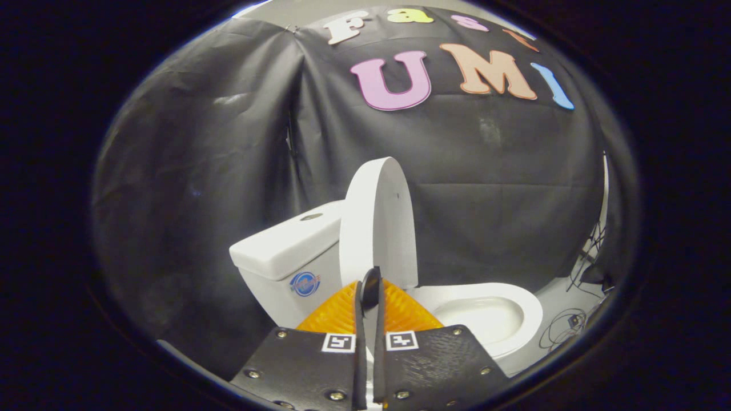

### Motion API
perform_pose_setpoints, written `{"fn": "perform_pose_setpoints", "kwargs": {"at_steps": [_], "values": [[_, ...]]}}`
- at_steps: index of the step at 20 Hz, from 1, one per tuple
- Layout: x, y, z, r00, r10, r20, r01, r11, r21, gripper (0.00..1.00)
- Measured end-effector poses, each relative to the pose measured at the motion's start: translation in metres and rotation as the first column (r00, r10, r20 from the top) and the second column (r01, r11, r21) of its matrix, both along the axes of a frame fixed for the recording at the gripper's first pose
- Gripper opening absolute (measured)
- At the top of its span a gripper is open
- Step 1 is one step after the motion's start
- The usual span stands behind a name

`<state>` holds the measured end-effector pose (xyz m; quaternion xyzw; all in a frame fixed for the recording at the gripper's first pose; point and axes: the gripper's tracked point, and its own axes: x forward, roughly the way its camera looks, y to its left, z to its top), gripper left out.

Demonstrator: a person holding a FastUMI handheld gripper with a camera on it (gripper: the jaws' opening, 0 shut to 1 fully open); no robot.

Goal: Open the toilet lid.

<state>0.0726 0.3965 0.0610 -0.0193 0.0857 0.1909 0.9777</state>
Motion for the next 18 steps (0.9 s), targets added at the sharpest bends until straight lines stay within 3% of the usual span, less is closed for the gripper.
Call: {"fn": "perform_pose_setpoints", "kwargs": {"at_steps": [8, 18], "values": [[-0.004, 0.041, -0.006, 0.997, 0.058, 0.04, -0.056, 0.997, -0.057, 0.05], [-0.004, 0.059, -0.007, 0.991, 0.061, 0.118, -0.045, 0.99, -0.137, 0.05]]}}
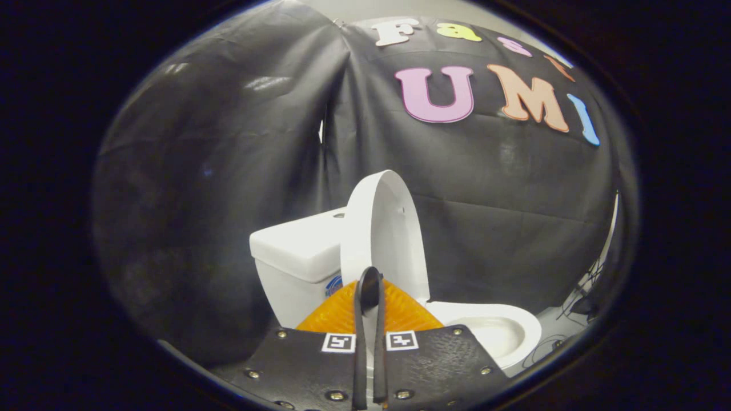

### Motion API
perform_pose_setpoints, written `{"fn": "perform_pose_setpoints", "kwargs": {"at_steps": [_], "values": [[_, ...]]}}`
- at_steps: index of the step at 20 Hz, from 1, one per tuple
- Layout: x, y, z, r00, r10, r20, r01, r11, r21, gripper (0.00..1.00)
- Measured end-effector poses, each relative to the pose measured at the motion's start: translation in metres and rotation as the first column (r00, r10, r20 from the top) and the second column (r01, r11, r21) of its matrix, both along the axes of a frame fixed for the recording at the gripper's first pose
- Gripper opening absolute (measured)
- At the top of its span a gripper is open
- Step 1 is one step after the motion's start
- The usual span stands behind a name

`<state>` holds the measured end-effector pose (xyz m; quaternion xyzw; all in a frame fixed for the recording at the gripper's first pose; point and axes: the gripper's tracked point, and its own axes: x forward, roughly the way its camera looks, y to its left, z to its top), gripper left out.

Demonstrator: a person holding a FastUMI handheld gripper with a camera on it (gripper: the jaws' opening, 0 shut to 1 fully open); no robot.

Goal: Open the toilet lid.

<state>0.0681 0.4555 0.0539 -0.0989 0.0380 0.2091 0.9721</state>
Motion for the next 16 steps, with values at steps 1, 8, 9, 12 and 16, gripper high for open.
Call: {"fn": "perform_pose_setpoints", "kwargs": {"at_steps": [1, 8, 9, 12, 16], "values": [[-0.001, -0.001, -0.001, 1.0, -0.001, 0.008, 0.001, 1.0, -0.004, 0.06], [-0.002, -0.004, -0.002, 0.999, 0.03, 0.035, -0.028, 0.997, -0.074, 0.14], [-0.002, -0.003, -0.003, 0.999, 0.037, 0.025, -0.035, 0.997, -0.071, 0.15], [-0.002, -0.011, -0.004, 1.0, 0.019, -0.003, -0.019, 0.999, -0.048, 0.22], [-0.008, -0.015, -0.004, 0.999, 0.039, -0.03, -0.04, 0.999, -0.034, 0.36]]}}
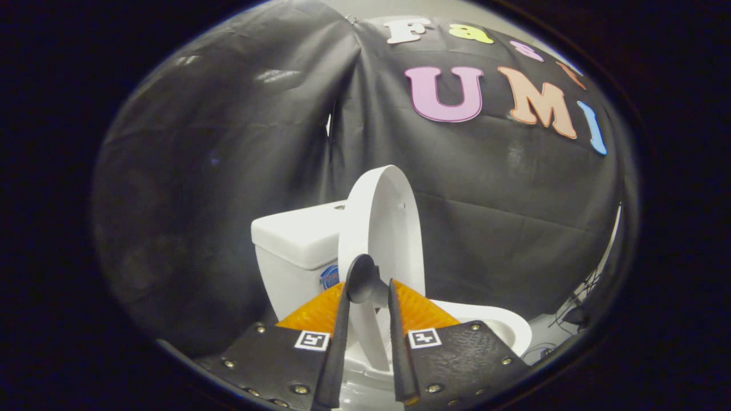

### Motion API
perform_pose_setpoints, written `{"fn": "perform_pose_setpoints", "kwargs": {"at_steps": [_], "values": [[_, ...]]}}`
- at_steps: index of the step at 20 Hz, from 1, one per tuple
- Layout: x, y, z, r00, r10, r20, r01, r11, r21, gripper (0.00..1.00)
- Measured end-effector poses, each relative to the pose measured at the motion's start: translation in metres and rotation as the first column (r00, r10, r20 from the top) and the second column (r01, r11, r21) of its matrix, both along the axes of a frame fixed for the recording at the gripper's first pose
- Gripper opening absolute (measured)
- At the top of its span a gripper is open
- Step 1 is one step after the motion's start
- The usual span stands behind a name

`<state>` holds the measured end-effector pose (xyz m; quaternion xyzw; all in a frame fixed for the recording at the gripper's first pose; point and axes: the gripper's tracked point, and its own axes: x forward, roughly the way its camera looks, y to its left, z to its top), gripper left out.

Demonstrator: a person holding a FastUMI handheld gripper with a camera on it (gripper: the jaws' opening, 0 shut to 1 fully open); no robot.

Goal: Open the toilet lid.

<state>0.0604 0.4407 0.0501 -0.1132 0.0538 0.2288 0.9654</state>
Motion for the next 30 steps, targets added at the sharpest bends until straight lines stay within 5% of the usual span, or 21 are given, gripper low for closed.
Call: {"fn": "perform_pose_setpoints", "kwargs": {"at_steps": [2, 8, 30], "values": [[-0.004, -0.002, 0.001, 1.0, 0.014, -0.014, -0.014, 1.0, 0.018, 0.4], [-0.011, -0.019, 0.019, 1.0, 0.023, 0.018, -0.024, 0.999, 0.039, 0.99], [-0.016, -0.175, 0.083, 0.988, -0.127, 0.09, 0.119, 0.989, 0.084, 0.99]]}}
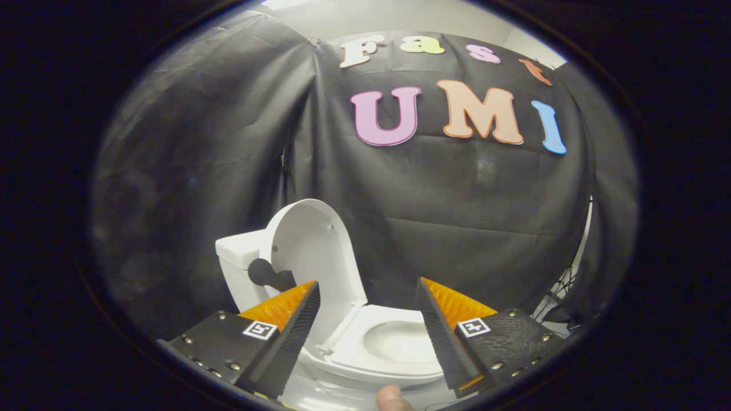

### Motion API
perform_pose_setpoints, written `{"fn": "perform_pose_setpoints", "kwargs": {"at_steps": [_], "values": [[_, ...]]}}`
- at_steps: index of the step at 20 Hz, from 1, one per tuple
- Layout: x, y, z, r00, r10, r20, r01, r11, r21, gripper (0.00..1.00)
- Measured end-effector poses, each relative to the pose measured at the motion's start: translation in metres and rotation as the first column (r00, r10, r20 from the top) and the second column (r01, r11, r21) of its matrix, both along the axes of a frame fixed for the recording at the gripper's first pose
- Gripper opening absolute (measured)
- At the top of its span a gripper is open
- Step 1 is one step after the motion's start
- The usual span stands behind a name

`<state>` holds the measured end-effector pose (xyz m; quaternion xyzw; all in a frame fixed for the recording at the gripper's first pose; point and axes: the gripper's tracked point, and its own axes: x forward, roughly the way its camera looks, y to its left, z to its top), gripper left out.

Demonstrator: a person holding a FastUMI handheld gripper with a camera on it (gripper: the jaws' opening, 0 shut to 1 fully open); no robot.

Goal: Open the toilet lid.

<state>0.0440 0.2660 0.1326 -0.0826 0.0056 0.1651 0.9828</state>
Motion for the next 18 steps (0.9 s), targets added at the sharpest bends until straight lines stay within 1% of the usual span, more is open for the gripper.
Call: {"fn": "perform_pose_setpoints", "kwargs": {"at_steps": [6, 9, 14, 18], "values": [[0.002, -0.028, 0.002, 0.999, -0.034, 0.02, 0.035, 0.999, -0.042, 0.99], [0.003, -0.039, 0.004, 0.999, -0.045, 0.016, 0.045, 0.999, -0.03, 0.99], [0.0, -0.077, 0.028, 0.991, -0.117, 0.064, 0.117, 0.993, 0.006, 0.99], [-0.001, -0.118, 0.033, 0.982, -0.172, 0.079, 0.169, 0.985, 0.041, 0.99]]}}
